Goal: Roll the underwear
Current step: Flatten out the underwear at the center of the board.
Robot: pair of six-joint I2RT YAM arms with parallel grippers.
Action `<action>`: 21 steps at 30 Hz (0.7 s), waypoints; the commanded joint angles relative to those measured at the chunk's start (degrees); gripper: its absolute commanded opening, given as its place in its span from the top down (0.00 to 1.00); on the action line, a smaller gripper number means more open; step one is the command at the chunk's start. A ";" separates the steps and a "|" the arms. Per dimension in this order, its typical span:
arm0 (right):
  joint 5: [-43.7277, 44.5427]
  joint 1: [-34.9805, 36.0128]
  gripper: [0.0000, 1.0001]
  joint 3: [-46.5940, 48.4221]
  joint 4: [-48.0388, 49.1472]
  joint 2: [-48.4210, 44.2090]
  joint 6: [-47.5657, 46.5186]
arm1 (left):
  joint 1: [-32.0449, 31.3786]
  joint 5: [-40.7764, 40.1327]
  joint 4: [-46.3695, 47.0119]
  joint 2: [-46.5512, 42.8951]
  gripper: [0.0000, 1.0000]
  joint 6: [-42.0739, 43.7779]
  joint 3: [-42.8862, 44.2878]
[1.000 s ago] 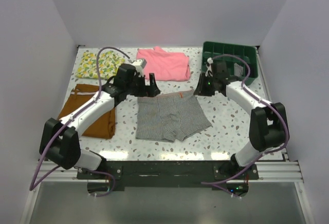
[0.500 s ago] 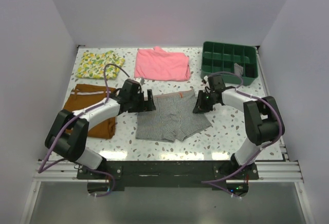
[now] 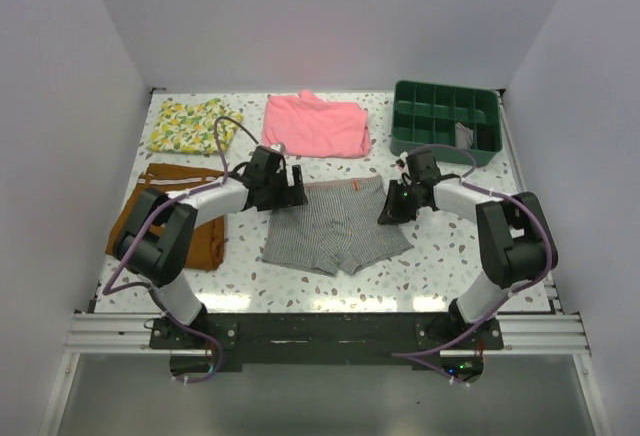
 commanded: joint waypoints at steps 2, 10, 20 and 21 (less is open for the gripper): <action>4.83 -0.02 0.84 -6.64 0.35 -6.62 3.94 | 0.13 -0.69 -0.74 3.25 0.10 1.62 2.76; 6.68 -0.02 0.78 -10.08 1.06 -14.27 5.88 | 0.13 0.01 -4.60 3.52 0.11 3.30 5.31; 13.18 -0.55 0.68 -1.73 -7.64 -17.69 2.98 | 0.13 -1.57 -11.11 -5.08 0.00 4.52 8.29; 14.49 -0.64 0.61 -1.11 -8.69 -18.22 2.81 | 0.13 -1.57 -11.90 -5.62 0.00 4.79 9.43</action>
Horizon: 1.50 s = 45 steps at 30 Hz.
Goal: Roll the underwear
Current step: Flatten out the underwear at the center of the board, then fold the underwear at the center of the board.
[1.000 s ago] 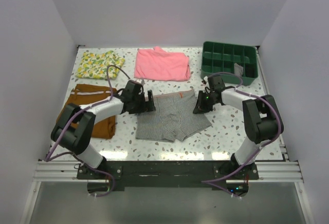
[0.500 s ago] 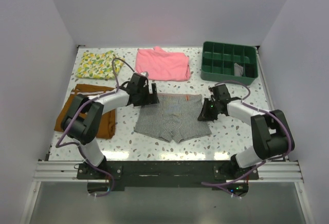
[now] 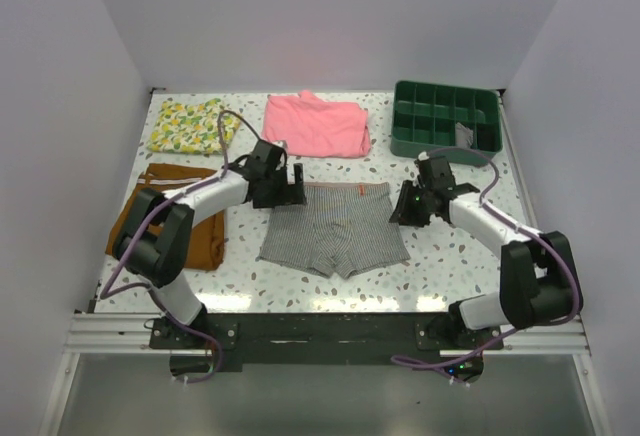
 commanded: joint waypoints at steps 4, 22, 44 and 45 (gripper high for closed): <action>7.21 -3.02 0.54 4.25 -7.47 -5.82 -1.50 | -0.13 5.63 -4.10 -6.85 0.00 4.73 9.30; -1.49 -9.10 0.55 -9.46 -8.44 -16.01 1.83 | -13.21 1.55 -15.44 19.05 0.00 1.31 44.72; -6.68 -9.27 0.59 -16.49 -3.96 -15.23 3.07 | -19.20 -0.15 -12.30 39.64 0.14 -5.63 64.77; -6.68 -9.10 0.59 -16.49 -3.87 -15.23 3.07 | -19.12 1.07 -11.15 39.82 0.14 -5.81 64.69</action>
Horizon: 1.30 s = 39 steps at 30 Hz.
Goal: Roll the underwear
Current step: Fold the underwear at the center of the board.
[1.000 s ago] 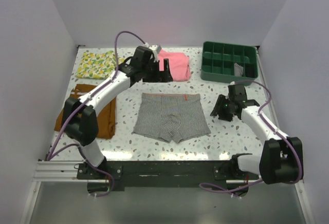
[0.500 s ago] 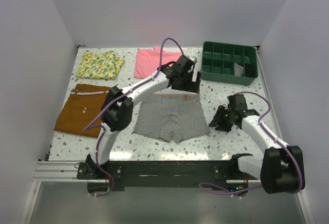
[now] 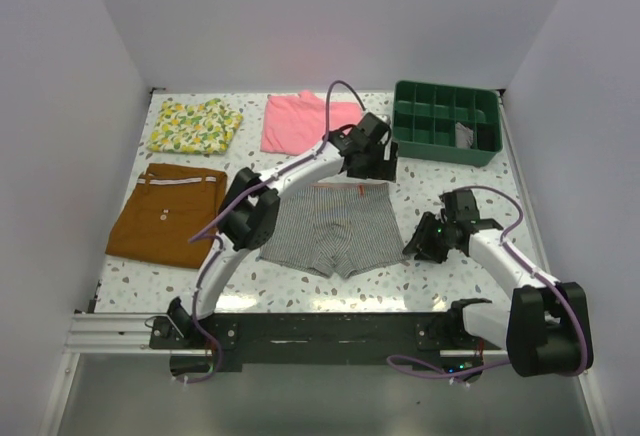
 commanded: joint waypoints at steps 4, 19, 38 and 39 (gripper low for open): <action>-0.40 -0.20 0.59 -1.66 1.64 0.01 0.12 | -0.10 6.98 8.83 3.56 0.14 -4.22 3.05; -0.23 -0.20 0.59 -1.66 1.55 0.54 -0.41 | -0.63 3.56 8.22 7.26 0.38 -5.19 5.51; -0.49 -0.11 0.59 -1.31 1.03 0.19 -0.76 | -4.23 -8.13 1.01 6.47 0.41 -2.20 8.32; -0.49 -0.11 0.59 -1.31 1.03 0.18 -0.76 | -4.32 -8.13 1.10 6.55 0.42 -2.38 8.32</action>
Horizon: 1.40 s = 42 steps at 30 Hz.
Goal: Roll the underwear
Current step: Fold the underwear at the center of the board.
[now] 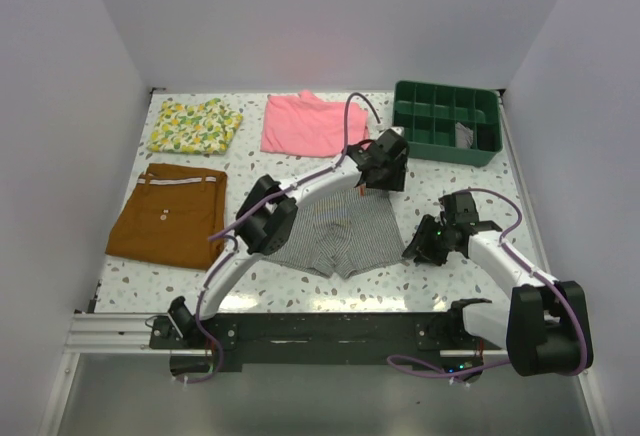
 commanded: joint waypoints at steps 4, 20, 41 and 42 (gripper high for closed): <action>-0.27 -0.20 0.59 -0.08 0.20 -0.34 -0.39 | -1.13 -4.57 0.53 -1.80 0.43 1.86 2.77; -0.01 -0.20 0.59 0.71 -0.95 -0.87 -0.39 | -1.83 -7.74 -4.12 2.50 0.48 1.69 6.11; -0.54 -0.20 0.61 0.44 -0.60 -0.61 -0.30 | -1.57 -8.54 -4.38 5.32 0.68 1.08 6.20; -0.62 -0.20 0.61 0.36 -0.51 -0.61 -0.30 | -1.48 -8.36 -4.47 5.32 0.69 1.16 6.11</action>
